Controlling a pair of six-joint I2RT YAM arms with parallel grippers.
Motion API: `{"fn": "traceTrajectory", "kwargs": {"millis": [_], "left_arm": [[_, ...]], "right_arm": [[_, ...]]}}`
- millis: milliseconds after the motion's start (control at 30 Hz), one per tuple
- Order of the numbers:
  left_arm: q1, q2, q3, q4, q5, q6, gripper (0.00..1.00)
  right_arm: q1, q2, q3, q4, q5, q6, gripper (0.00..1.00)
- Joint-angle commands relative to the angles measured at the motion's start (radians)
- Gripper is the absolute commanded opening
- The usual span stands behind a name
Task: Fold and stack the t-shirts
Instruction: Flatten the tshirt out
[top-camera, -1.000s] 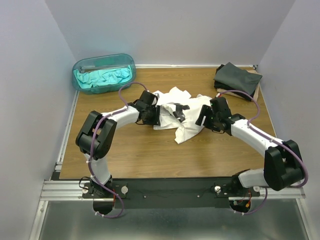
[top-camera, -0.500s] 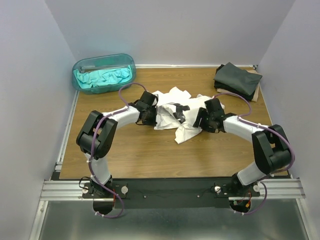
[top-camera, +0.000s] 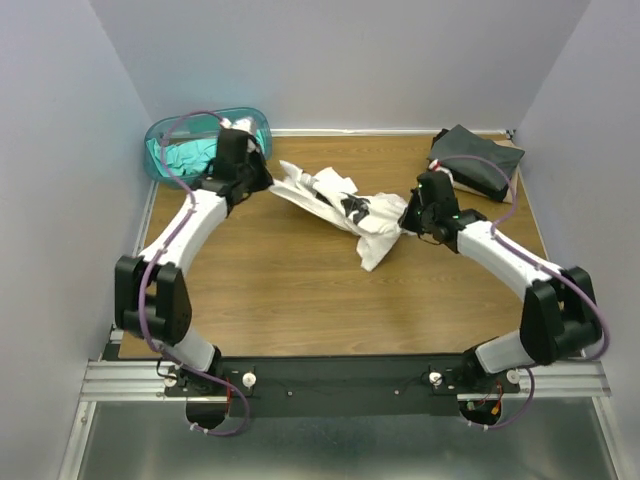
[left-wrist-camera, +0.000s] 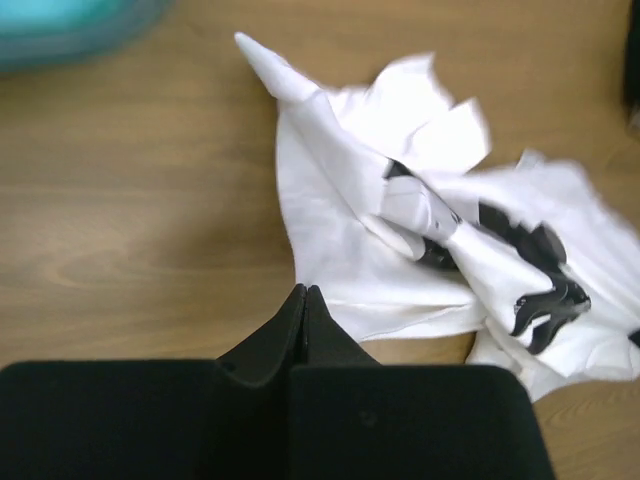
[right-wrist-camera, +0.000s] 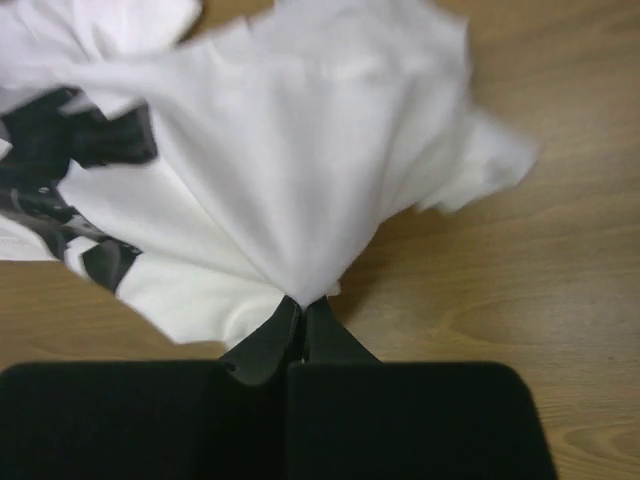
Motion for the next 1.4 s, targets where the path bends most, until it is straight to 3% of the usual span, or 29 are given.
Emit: {"fn": "traceTrajectory", "kwargs": {"millis": [0, 200, 467, 567, 700, 833, 933, 1133, 1367], "left_arm": [[0.076, -0.147, 0.045, 0.004, -0.079, 0.022, 0.0], [0.201, -0.315, 0.054, -0.045, -0.131, 0.055, 0.0], [0.32, -0.43, 0.065, -0.07, -0.119, 0.078, 0.0], [0.327, -0.413, 0.048, -0.05, -0.094, 0.071, 0.0], [0.328, -0.302, 0.043, 0.019, 0.051, 0.057, 0.0], [0.325, -0.211, 0.094, 0.065, 0.093, 0.064, 0.0], [0.325, -0.217, 0.137, 0.077, 0.093, 0.08, 0.0], [0.325, -0.364, 0.119, 0.053, -0.002, 0.103, 0.0], [0.327, -0.638, 0.047, -0.001, -0.241, 0.124, 0.0]], "right_arm": [[0.0, -0.18, 0.114, -0.098, 0.156, -0.059, 0.0], [0.0, -0.36, 0.25, -0.161, 0.295, -0.136, 0.0], [0.0, -0.403, 0.377, -0.184, 0.386, -0.187, 0.01], [0.0, -0.38, 0.368, -0.182, 0.401, -0.188, 0.01], [0.0, -0.286, 0.333, -0.181, 0.429, -0.185, 0.0], [0.0, -0.219, 0.312, -0.176, 0.424, -0.173, 0.01], [0.0, -0.256, 0.298, -0.171, 0.385, -0.145, 0.0], [0.002, -0.422, 0.232, -0.168, 0.337, -0.127, 0.0], [0.002, -0.647, 0.172, -0.176, 0.25, -0.122, 0.0]]}}
